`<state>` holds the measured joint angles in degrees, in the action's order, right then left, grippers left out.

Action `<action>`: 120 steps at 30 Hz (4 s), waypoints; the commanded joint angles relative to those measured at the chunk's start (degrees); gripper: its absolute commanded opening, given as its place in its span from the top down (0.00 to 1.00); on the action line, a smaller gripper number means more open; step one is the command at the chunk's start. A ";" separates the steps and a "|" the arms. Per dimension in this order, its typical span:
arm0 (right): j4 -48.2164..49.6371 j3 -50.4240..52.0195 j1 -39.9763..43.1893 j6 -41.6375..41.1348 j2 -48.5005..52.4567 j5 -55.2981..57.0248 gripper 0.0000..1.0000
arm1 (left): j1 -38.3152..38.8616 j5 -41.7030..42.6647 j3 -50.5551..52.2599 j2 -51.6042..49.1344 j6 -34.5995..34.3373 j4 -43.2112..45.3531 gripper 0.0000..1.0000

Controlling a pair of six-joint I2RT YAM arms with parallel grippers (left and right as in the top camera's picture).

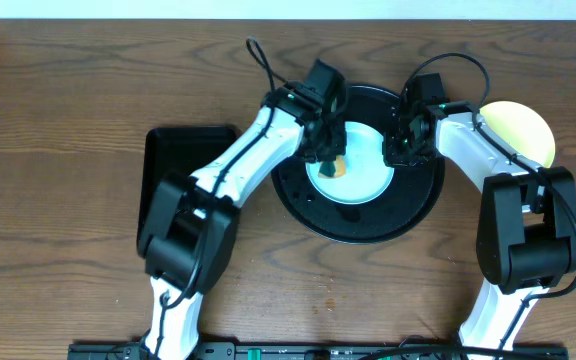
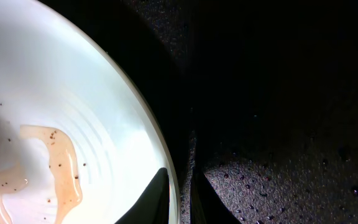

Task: Clean dirty plates on tray and stack at the side
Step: 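Continue scrubbing the plate's left side with the sponge, left gripper, then return the sponge with the left gripper to the black tray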

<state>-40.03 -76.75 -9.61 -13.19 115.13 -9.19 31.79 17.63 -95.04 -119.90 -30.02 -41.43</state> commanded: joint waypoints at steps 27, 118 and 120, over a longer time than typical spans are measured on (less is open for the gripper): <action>-0.07 0.44 -0.22 -0.02 0.02 0.31 0.89 | 1.14 8.33 3.43 -4.26 -18.80 0.13 0.93; 5.57 3.26 -2.45 0.59 0.39 2.71 0.81 | -25.27 -32.92 14.25 12.41 4.52 -14.69 0.92; 7.34 4.42 -2.47 0.57 0.39 2.71 0.87 | -25.31 -32.92 15.65 12.41 4.55 -13.46 0.92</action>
<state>-34.74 -74.59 -11.51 -13.02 115.09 -7.53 7.05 -13.80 -81.52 -107.94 -26.44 -56.03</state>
